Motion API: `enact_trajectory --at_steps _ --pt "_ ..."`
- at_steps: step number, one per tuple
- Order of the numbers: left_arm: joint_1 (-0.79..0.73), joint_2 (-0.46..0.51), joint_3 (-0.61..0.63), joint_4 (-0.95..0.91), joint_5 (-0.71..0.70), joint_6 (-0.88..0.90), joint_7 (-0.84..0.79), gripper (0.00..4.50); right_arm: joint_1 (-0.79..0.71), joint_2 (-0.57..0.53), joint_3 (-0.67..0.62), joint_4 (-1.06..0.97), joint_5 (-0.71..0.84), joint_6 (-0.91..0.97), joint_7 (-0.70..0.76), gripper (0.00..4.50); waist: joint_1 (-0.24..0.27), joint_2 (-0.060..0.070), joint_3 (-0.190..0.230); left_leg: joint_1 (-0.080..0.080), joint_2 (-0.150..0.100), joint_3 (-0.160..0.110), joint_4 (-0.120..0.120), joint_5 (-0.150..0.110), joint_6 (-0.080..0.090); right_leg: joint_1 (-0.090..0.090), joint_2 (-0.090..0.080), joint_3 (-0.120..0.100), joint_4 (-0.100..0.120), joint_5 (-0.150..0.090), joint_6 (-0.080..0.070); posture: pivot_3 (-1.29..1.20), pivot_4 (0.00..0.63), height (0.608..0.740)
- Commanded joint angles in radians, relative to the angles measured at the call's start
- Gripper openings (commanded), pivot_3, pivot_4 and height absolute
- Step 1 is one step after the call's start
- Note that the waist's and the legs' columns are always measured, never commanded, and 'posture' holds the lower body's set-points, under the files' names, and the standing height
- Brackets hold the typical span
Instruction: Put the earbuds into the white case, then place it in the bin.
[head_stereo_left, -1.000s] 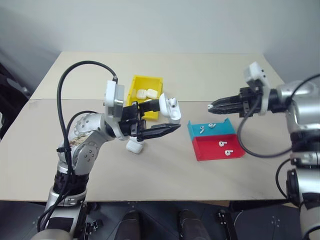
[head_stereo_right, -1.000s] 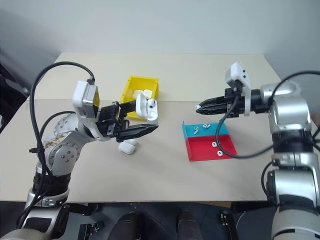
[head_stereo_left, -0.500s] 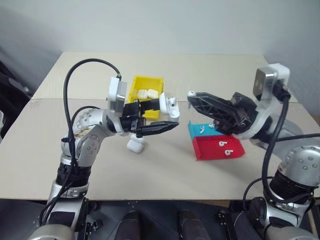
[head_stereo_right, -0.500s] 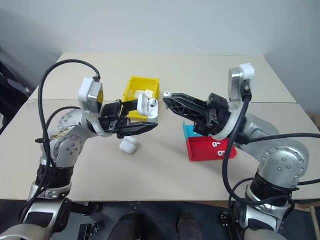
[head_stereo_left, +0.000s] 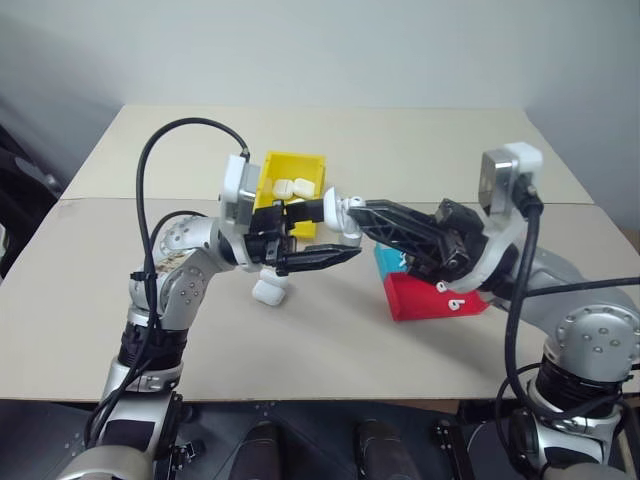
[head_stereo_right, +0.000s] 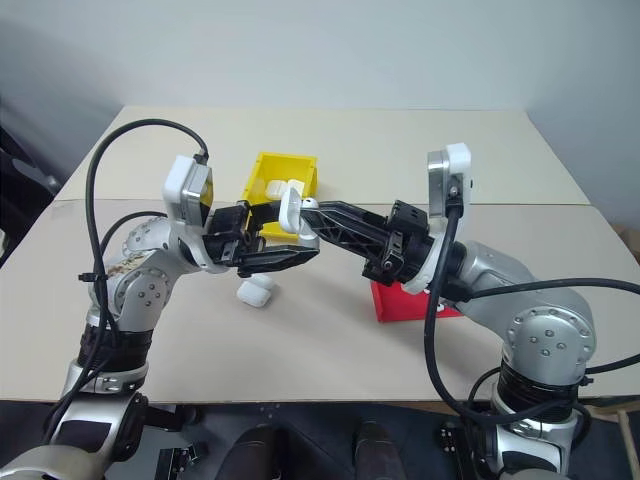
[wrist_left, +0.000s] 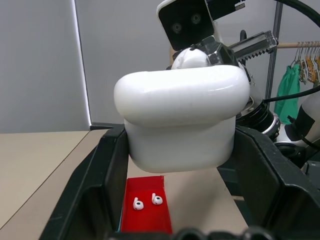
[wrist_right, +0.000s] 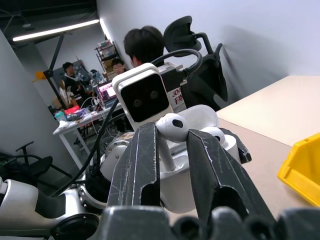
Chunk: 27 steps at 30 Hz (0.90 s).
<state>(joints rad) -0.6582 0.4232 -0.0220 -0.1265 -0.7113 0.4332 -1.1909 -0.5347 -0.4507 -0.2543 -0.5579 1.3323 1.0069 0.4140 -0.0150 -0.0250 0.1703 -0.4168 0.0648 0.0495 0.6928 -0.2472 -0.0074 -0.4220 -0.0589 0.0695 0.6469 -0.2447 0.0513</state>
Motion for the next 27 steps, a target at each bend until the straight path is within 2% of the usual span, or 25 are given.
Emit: enact_trajectory --at_steps 1,7,18,19,27 --pt "-0.017 -0.005 0.009 -0.021 -0.009 -0.014 -0.002 2.79 0.015 -0.036 0.024 -0.040 0.010 -0.034 0.027 0.64 0.000 0.000 0.000 0.000 0.000 0.000 0.000 0.000 0.000 0.000 0.000 0.000 0.000 0.000 0.000 0.00 0.150 0.740" --pt "-0.018 -0.009 0.010 -0.023 -0.004 -0.018 0.002 2.79 0.033 -0.098 0.076 -0.054 -0.032 -0.068 0.075 0.64 0.000 0.000 0.000 0.000 0.000 0.000 0.000 0.000 0.000 0.000 0.000 0.000 0.000 0.000 0.000 0.00 0.150 0.740" --pt "-0.018 -0.014 0.010 -0.032 -0.002 -0.023 0.015 2.79 0.034 -0.160 0.113 -0.044 -0.075 -0.113 0.121 4.32 0.001 0.000 0.000 0.000 0.000 0.000 0.000 0.000 0.000 0.000 0.000 0.000 0.000 0.000 0.000 0.00 0.150 0.740" --pt "-0.019 -0.014 0.010 -0.033 -0.003 -0.023 0.017 2.79 0.035 -0.168 0.110 -0.043 -0.075 -0.115 0.125 4.47 0.001 0.000 0.000 0.000 0.000 0.000 0.000 0.000 0.000 0.000 0.000 0.000 0.000 0.000 0.000 0.00 0.150 0.740" --pt "-0.014 -0.014 0.010 -0.020 0.004 -0.027 0.014 2.79 0.057 -0.256 0.050 -0.052 0.017 -0.116 0.184 4.47 0.002 0.000 0.000 0.000 0.000 0.000 0.000 0.000 0.000 0.000 0.000 0.000 -0.001 0.000 0.000 0.00 0.150 0.740"
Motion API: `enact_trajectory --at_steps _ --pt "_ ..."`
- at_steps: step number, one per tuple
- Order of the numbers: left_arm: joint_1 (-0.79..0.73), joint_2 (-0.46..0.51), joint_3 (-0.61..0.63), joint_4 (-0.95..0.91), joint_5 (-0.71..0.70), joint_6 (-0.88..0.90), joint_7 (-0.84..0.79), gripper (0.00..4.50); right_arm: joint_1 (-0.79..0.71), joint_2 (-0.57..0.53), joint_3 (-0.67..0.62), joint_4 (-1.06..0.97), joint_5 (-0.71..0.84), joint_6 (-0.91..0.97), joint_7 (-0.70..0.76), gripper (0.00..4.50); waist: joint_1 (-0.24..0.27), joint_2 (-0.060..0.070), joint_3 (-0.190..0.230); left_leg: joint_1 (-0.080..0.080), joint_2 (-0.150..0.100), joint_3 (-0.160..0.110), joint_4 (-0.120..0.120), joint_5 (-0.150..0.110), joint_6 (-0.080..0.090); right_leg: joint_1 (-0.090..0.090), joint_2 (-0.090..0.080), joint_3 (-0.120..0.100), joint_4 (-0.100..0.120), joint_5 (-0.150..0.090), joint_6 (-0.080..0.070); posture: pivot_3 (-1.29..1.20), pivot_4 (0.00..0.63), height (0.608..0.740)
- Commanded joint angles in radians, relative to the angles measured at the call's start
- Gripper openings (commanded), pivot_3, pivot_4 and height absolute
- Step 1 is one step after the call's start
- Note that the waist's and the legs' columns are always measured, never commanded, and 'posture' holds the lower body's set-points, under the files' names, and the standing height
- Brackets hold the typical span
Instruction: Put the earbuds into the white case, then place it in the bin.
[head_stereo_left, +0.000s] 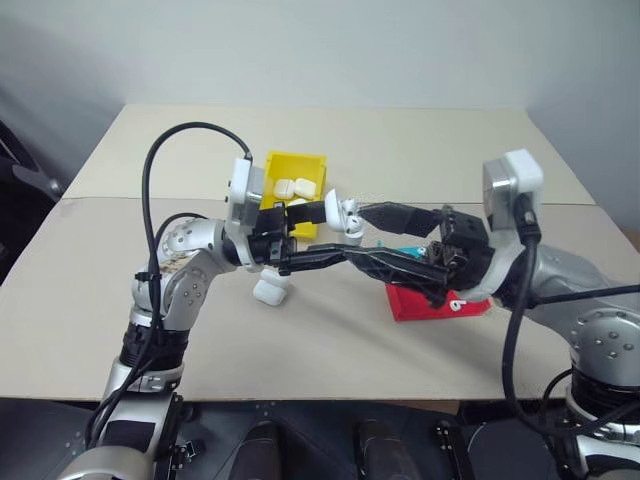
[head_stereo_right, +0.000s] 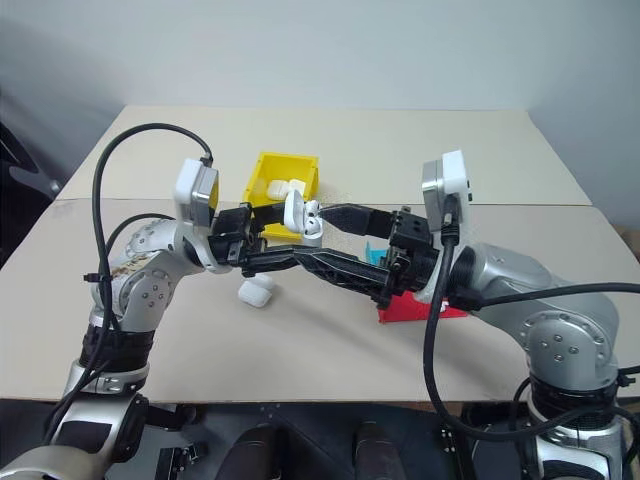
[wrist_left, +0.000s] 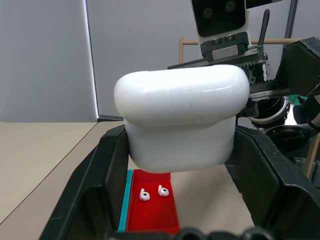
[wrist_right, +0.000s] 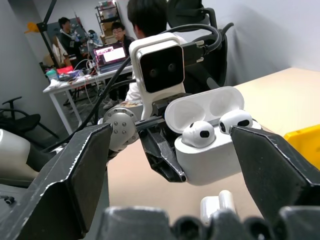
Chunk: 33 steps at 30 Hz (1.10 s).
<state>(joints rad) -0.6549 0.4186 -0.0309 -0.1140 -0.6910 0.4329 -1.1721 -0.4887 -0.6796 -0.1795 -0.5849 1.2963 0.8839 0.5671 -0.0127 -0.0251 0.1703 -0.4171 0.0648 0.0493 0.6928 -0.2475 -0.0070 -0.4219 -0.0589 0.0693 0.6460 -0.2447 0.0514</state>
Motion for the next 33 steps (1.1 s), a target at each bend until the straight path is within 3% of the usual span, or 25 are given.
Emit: enact_trajectory --at_steps 1,3,5,16,17,25,33 --pt "-0.016 -0.011 0.018 -0.031 -0.015 -0.028 -0.004 2.79 0.014 -0.037 -0.027 -0.025 0.059 0.003 0.039 4.47 0.000 0.000 0.000 0.000 0.000 0.000 0.000 0.000 0.000 0.000 0.000 0.000 0.000 0.000 0.000 0.00 0.150 0.740" --pt "-0.014 -0.015 0.015 -0.028 -0.011 -0.028 -0.003 2.79 0.010 -0.056 -0.030 -0.017 0.064 0.001 0.044 4.47 0.000 0.000 0.000 0.000 0.000 0.000 0.000 0.000 0.000 0.000 0.000 0.000 0.000 0.000 0.000 0.00 0.150 0.740" --pt "-0.012 -0.021 0.006 -0.023 -0.006 -0.029 -0.001 2.79 -0.008 -0.087 -0.030 -0.001 0.044 0.000 0.065 3.97 0.000 0.000 0.000 0.000 0.000 0.000 0.000 0.000 0.000 0.000 0.000 0.000 0.000 0.000 0.000 0.00 0.150 0.740" --pt "-0.026 -0.075 -0.051 0.067 0.068 -0.080 -0.014 2.79 -0.269 -0.201 0.094 0.200 -0.230 -0.038 0.311 0.21 -0.002 0.000 0.000 0.000 0.000 0.001 0.000 0.000 0.001 -0.001 0.000 0.000 0.000 0.000 0.000 0.00 0.150 0.740" --pt "-0.028 -0.079 -0.055 0.076 0.074 -0.086 -0.017 2.79 -0.305 -0.206 0.119 0.221 -0.262 -0.037 0.337 0.05 -0.002 0.000 0.000 0.000 0.000 0.000 0.000 0.000 0.001 0.000 0.000 0.000 0.000 0.000 0.000 0.00 0.150 0.740" --pt "-0.049 -0.109 -0.066 0.118 0.101 -0.112 -0.037 2.79 -0.658 -0.144 0.403 0.373 -0.529 -0.032 0.528 0.05 -0.003 0.000 0.000 -0.001 0.000 0.001 0.000 -0.001 0.001 -0.002 0.000 0.000 0.000 0.000 0.000 0.00 0.150 0.740" --pt "-0.034 -0.111 -0.057 0.107 0.106 -0.119 -0.040 2.79 -0.774 -0.089 0.614 0.456 -0.805 -0.163 0.705 0.05 0.003 0.000 0.000 -0.007 0.000 0.000 0.002 -0.001 0.002 -0.005 0.000 -0.002 -0.001 0.000 0.000 0.00 0.150 0.740"
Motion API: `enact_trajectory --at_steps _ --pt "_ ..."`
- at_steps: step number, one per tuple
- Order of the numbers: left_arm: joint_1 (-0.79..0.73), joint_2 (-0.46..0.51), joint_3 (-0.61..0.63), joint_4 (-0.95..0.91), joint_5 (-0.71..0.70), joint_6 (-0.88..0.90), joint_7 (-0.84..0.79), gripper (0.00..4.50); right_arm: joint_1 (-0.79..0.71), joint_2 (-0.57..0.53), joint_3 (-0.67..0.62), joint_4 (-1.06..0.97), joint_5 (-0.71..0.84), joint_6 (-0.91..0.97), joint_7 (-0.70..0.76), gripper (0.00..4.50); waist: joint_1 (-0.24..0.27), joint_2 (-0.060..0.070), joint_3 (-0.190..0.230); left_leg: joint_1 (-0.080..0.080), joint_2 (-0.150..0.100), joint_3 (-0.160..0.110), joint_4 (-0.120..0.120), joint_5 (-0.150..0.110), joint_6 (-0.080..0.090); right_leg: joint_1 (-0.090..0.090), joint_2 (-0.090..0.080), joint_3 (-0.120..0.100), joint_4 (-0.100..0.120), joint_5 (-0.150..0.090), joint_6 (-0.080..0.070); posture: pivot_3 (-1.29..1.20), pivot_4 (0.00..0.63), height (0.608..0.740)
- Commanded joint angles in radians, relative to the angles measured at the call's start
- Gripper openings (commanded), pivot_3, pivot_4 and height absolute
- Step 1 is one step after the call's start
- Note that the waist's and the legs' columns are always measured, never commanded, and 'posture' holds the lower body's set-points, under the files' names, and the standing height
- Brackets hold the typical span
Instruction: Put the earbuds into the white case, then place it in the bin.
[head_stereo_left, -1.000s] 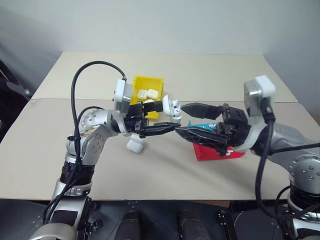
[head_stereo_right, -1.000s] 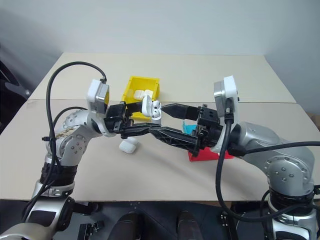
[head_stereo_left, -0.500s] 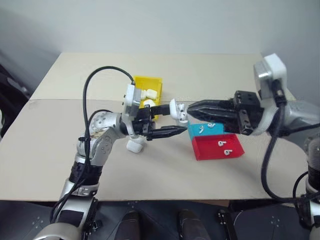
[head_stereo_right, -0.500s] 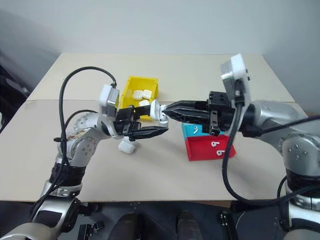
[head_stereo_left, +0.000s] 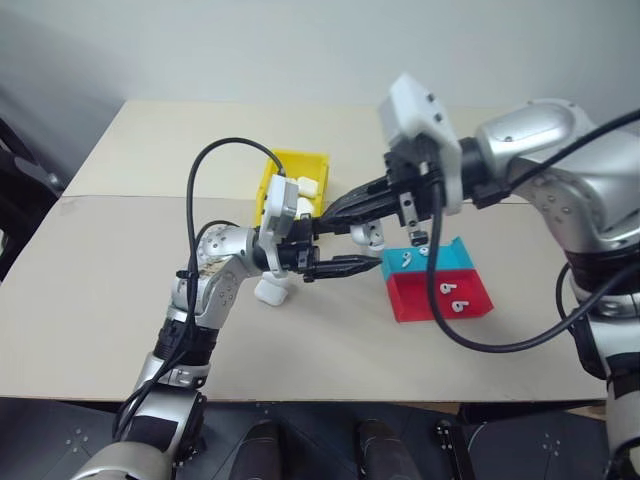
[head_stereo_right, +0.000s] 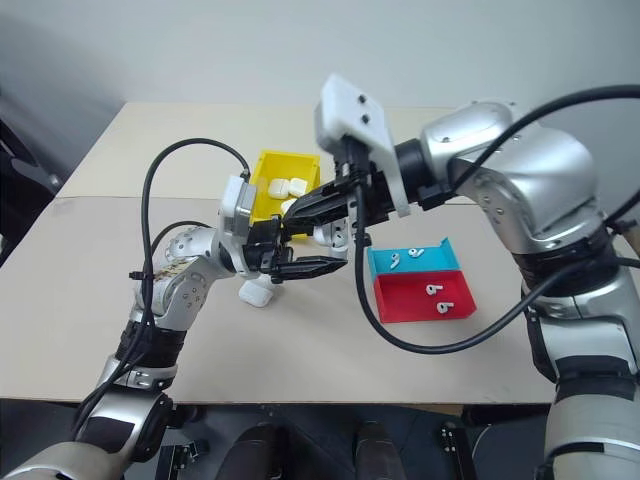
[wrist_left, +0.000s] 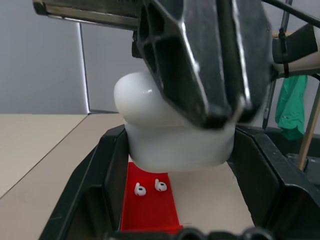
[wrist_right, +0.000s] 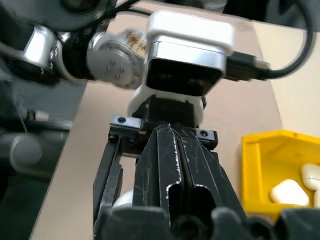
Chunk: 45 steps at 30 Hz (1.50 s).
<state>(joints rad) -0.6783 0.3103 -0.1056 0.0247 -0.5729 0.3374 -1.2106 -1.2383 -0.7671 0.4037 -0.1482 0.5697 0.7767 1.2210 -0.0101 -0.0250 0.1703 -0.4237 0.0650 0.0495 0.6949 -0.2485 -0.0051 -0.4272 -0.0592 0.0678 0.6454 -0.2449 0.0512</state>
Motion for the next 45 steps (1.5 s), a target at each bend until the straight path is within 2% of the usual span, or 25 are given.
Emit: enact_trajectory --at_steps 1,9,12,15,17,20,24,27,30,37,42,45 --pt "-0.006 -0.002 0.018 -0.037 -0.012 -0.023 0.001 2.79 -0.027 -0.001 0.036 0.029 -0.097 -0.073 0.071 0.05 0.001 0.000 0.000 0.000 0.000 0.000 0.000 0.000 0.000 0.000 0.000 0.000 0.000 0.000 0.000 0.00 0.150 0.740" --pt "0.027 0.016 0.041 -0.084 -0.016 -0.017 0.028 2.79 0.026 -0.055 -0.008 0.036 -0.155 -0.125 0.200 0.05 0.001 0.000 0.000 0.000 0.000 0.000 0.000 0.000 0.000 0.000 0.000 0.000 0.000 0.000 0.000 0.00 0.150 0.740" --pt "0.033 0.019 0.045 -0.093 -0.016 -0.018 0.038 2.79 0.045 -0.060 -0.048 0.030 -0.144 -0.108 0.187 0.05 0.000 0.000 0.000 0.001 0.000 0.000 0.000 0.000 0.000 0.000 0.000 0.000 0.000 0.000 0.000 0.00 0.150 0.740" --pt "0.038 0.017 0.050 -0.105 -0.010 -0.026 0.058 2.79 0.061 -0.025 -0.152 0.037 -0.094 -0.064 0.108 0.05 0.000 0.000 0.000 0.001 0.000 0.000 0.000 0.000 0.000 0.000 0.000 0.000 0.000 0.000 0.000 0.00 0.150 0.740" --pt "0.038 -0.001 0.059 -0.112 0.017 -0.040 0.124 2.79 0.086 0.025 -0.285 0.046 -0.019 -0.036 0.019 0.05 0.000 0.000 0.000 0.001 0.000 0.000 0.000 0.000 0.000 0.000 0.000 0.000 0.000 0.000 0.000 0.00 0.150 0.740" --pt "0.010 -0.052 0.101 -0.108 0.067 -0.042 0.315 2.79 0.150 0.044 -0.459 0.036 0.060 0.027 -0.093 0.05 0.005 0.000 0.000 0.001 0.000 0.000 0.000 0.000 0.000 0.001 0.000 0.000 0.001 0.000 0.000 0.00 0.150 0.740" --pt "-0.046 -0.098 0.151 -0.058 0.172 -0.050 0.576 2.79 0.309 0.005 -0.565 -0.057 0.070 0.049 -0.192 0.05 0.026 -0.001 0.000 0.001 0.000 -0.002 0.000 0.000 0.000 0.003 -0.001 -0.001 0.000 0.000 0.000 0.00 0.150 0.740" --pt "-0.095 -0.114 0.161 0.029 0.278 -0.062 0.742 2.79 0.456 -0.004 -0.578 -0.144 0.023 0.043 -0.298 0.05 0.024 -0.001 0.000 0.001 -0.001 -0.001 0.000 0.000 0.000 0.003 -0.001 -0.001 -0.001 0.000 0.000 0.00 0.150 0.740" --pt "-0.173 -0.125 0.152 0.199 0.380 -0.081 0.874 2.79 0.589 0.013 -0.582 -0.241 0.013 0.049 -0.390 0.05 0.022 -0.001 0.000 0.001 -0.001 -0.001 0.000 0.000 0.000 0.002 -0.001 -0.001 -0.001 0.000 0.000 0.00 0.150 0.740" --pt "-0.332 -0.156 0.116 0.594 0.509 -0.168 0.998 2.79 0.691 0.046 -0.571 -0.377 0.038 0.082 -0.519 0.05 0.019 -0.001 0.000 0.001 -0.001 -0.002 -0.001 0.000 0.000 0.002 0.000 -0.001 -0.001 0.000 0.001 0.00 0.150 0.740" --pt "-0.386 -0.164 0.090 0.766 0.567 -0.205 1.029 4.41 0.716 0.033 -0.585 -0.411 0.056 0.089 -0.549 0.00 0.021 -0.001 0.000 0.000 -0.002 -0.001 -0.001 0.000 0.000 0.002 -0.001 -0.001 -0.003 0.000 0.001 0.00 0.150 0.740" --pt "-0.381 -0.169 0.119 0.761 0.540 -0.227 1.016 4.48 0.736 0.028 -0.593 -0.423 0.066 0.087 -0.557 0.00 0.021 -0.001 0.000 0.000 -0.002 -0.001 -0.001 0.000 0.000 0.002 -0.001 -0.001 -0.003 0.000 0.001 0.00 0.150 0.740"
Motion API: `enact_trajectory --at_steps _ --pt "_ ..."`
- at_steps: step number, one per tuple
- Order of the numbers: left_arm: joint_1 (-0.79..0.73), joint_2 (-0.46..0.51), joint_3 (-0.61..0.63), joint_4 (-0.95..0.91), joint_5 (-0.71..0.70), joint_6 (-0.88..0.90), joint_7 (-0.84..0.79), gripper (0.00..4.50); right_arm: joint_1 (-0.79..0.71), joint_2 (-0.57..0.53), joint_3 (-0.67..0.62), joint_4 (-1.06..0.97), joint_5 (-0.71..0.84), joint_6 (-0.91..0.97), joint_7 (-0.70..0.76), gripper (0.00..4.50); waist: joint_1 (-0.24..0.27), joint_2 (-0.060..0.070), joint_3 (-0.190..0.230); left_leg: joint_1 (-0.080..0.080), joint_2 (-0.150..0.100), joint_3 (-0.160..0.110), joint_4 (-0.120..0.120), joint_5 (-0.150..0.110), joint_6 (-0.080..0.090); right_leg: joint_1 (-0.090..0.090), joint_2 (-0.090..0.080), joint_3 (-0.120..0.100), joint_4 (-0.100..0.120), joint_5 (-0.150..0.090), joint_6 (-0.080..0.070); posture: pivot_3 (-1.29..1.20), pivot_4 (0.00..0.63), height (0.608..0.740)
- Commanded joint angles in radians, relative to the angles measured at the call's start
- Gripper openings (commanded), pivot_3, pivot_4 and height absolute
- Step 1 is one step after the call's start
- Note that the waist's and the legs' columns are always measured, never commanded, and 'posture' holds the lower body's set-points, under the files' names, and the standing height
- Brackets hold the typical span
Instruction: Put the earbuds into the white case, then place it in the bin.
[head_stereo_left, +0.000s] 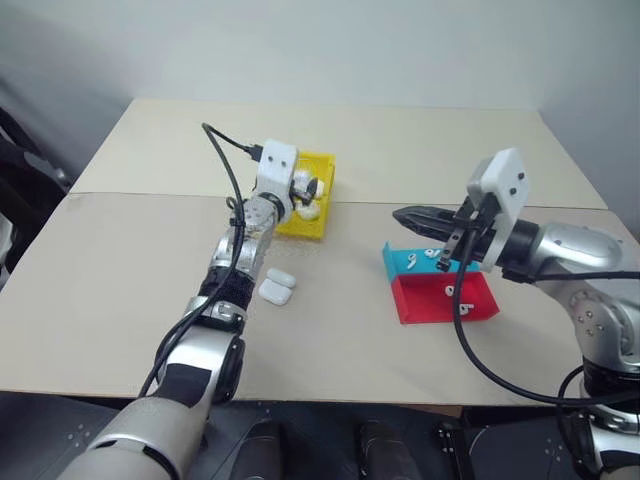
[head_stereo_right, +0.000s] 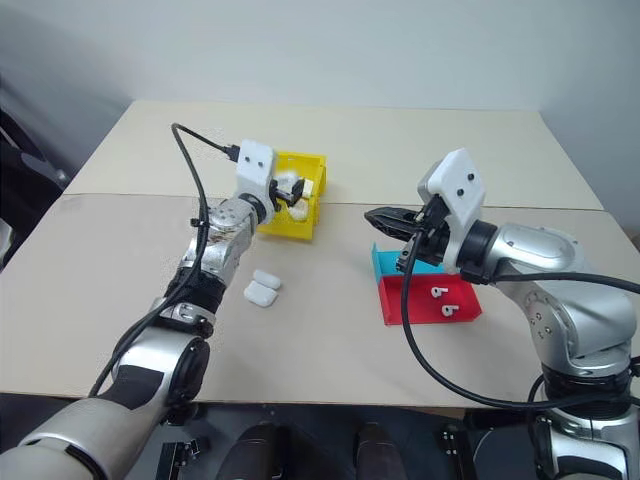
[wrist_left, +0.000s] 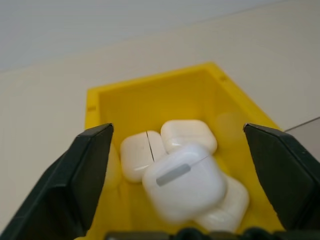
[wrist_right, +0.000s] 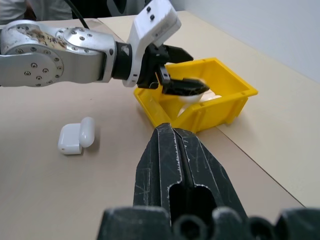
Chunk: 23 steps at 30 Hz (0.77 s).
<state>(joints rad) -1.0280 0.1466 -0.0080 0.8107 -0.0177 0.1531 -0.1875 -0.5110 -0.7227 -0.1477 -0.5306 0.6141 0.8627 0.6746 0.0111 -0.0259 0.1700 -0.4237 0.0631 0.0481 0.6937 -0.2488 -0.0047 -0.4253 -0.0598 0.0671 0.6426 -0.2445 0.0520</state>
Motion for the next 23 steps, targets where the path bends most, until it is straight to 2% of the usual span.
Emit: enact_trajectory --at_steps 1,5,14,18,23 --pt "-0.026 -0.007 0.030 -0.039 -0.026 -0.052 -0.013 4.48 0.015 -0.019 -0.044 -0.043 0.024 0.000 -0.011 0.00 0.000 0.000 0.000 0.000 0.000 0.000 0.000 0.000 0.000 0.000 0.000 0.000 0.000 0.000 0.000 0.00 0.150 0.740" --pt "0.048 0.034 0.031 -0.196 -0.066 -0.082 -0.140 4.48 0.032 -0.019 -0.038 -0.037 0.024 -0.010 -0.014 0.00 -0.004 0.000 0.000 0.000 0.000 0.000 0.000 0.000 0.000 0.000 0.000 0.000 0.000 0.000 0.000 0.00 0.150 0.740" --pt "0.365 0.312 0.047 -0.842 -0.325 0.256 -0.549 4.48 0.113 0.004 0.009 -0.004 -0.019 -0.106 0.014 0.00 -0.023 0.000 0.000 0.001 0.001 0.000 0.000 0.000 0.000 0.001 0.000 0.001 0.004 0.000 0.000 0.00 0.150 0.740" --pt "0.560 0.475 0.155 -1.152 -0.485 0.439 -0.600 4.48 0.163 0.002 -0.044 -0.010 0.008 -0.128 0.029 0.00 -0.024 0.000 0.000 0.002 0.002 0.001 0.000 0.000 0.000 0.001 0.000 0.001 0.004 0.000 0.000 0.00 0.150 0.740" --pt "0.701 0.614 0.359 -1.367 -0.695 0.615 -0.603 4.48 0.234 -0.044 -0.135 -0.018 0.036 -0.150 0.085 0.00 -0.019 0.000 0.000 0.003 0.002 0.000 0.000 0.000 0.000 0.002 0.000 0.000 0.003 0.000 0.000 0.00 0.150 0.740"
